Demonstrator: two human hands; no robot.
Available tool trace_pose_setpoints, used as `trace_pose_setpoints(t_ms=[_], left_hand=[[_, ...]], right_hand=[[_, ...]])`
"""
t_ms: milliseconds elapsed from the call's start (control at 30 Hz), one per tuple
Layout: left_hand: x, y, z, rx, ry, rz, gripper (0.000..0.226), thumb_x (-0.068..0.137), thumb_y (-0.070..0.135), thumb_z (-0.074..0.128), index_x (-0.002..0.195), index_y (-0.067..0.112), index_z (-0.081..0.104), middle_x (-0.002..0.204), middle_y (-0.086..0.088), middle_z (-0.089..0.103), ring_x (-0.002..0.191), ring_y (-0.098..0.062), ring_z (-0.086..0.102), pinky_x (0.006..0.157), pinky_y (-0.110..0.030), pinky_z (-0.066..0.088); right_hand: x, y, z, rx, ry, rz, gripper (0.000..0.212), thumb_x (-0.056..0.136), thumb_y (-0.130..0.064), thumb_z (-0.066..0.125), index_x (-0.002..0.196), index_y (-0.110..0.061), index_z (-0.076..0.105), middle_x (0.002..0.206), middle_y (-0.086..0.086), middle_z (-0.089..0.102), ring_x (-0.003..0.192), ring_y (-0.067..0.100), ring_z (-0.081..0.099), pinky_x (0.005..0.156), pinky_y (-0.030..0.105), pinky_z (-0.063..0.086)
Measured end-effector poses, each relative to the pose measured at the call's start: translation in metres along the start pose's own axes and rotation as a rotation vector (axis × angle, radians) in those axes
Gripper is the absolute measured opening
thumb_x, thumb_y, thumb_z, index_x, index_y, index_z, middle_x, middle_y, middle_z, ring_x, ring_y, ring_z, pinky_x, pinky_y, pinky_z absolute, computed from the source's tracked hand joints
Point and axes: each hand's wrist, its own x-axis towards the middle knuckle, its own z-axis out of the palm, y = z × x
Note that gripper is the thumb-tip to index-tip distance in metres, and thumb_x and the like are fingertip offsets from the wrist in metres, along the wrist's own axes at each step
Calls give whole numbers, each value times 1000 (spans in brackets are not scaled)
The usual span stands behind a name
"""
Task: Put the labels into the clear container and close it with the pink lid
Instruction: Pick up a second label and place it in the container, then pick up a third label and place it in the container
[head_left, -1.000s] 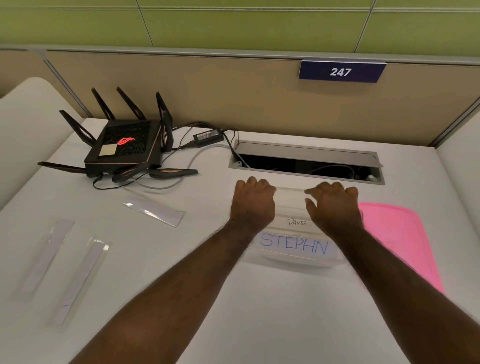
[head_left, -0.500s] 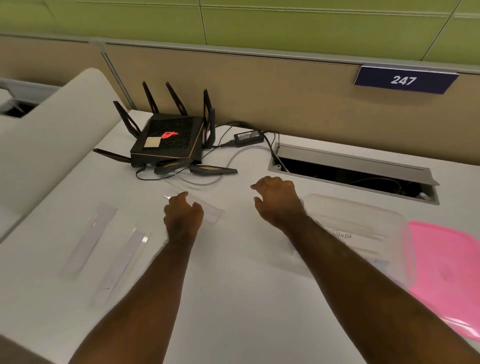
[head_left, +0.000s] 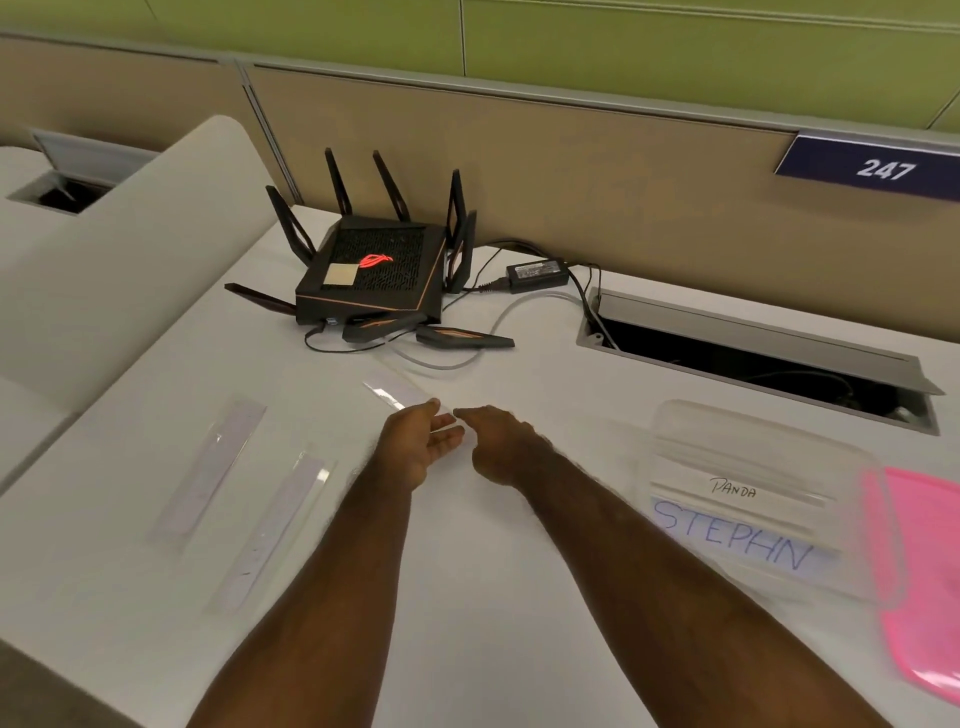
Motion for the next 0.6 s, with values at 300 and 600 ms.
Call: trace_pose_setpoints(t_ms=[300, 600], left_hand=[[-22, -16, -21, 5, 84, 100, 26, 92, 14, 61, 113, -2, 61, 108, -21, 69, 91, -32, 70, 78, -38, 59], [-85, -19, -48, 167, -195, 152, 22, 95, 5, 50, 112, 1, 64, 80, -10, 60, 55, -12, 54, 56, -24, 49]], right_hand=[[-21, -4, 4, 2, 19, -196, 73, 75, 9, 52, 137, -29, 47, 136, 2, 53, 123, 27, 47, 98, 47, 45], [-55, 23, -9, -251, 165, -350, 90, 77, 12, 55, 147, -37, 28, 161, -9, 17, 148, 17, 8, 111, 47, 26]])
